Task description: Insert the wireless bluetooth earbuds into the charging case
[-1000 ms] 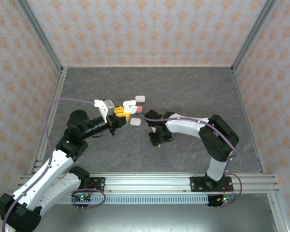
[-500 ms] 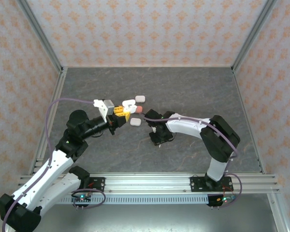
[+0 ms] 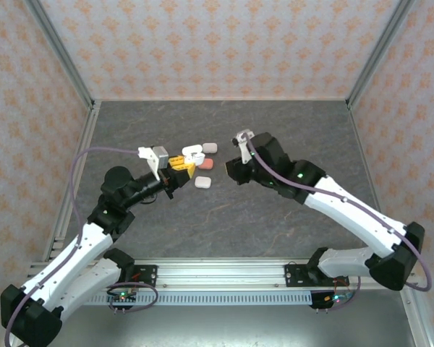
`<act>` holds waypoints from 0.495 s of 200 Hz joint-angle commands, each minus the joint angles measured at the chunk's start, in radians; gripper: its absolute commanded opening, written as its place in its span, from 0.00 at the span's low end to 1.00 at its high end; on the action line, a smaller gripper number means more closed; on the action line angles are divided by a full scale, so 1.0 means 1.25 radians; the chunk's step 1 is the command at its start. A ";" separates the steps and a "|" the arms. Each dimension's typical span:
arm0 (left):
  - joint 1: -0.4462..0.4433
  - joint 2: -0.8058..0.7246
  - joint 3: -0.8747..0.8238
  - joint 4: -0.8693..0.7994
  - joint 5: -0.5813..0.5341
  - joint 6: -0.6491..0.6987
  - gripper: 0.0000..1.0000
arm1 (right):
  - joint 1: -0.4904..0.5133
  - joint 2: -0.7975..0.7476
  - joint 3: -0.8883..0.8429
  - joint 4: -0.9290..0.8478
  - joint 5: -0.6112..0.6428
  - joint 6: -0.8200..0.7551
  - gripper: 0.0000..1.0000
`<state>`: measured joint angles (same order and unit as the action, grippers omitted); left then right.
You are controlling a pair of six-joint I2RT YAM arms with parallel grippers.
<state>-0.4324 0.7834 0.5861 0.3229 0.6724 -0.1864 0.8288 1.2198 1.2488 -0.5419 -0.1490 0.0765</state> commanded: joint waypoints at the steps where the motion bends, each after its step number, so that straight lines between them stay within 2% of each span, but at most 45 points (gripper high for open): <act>1: -0.006 0.013 0.016 0.060 0.018 -0.017 0.00 | 0.005 -0.020 0.062 0.079 -0.008 -0.063 0.21; 54: -0.012 0.045 0.019 0.093 0.040 -0.038 0.00 | 0.044 0.026 0.164 0.099 -0.005 -0.175 0.21; 99: -0.015 0.049 0.021 0.093 0.040 -0.038 0.00 | 0.060 0.081 0.200 0.096 -0.010 -0.200 0.21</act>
<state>-0.4454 0.8471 0.5861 0.3759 0.7002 -0.2218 0.8967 1.2945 1.4624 -0.4320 -0.1566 -0.1310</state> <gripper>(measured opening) 0.180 0.214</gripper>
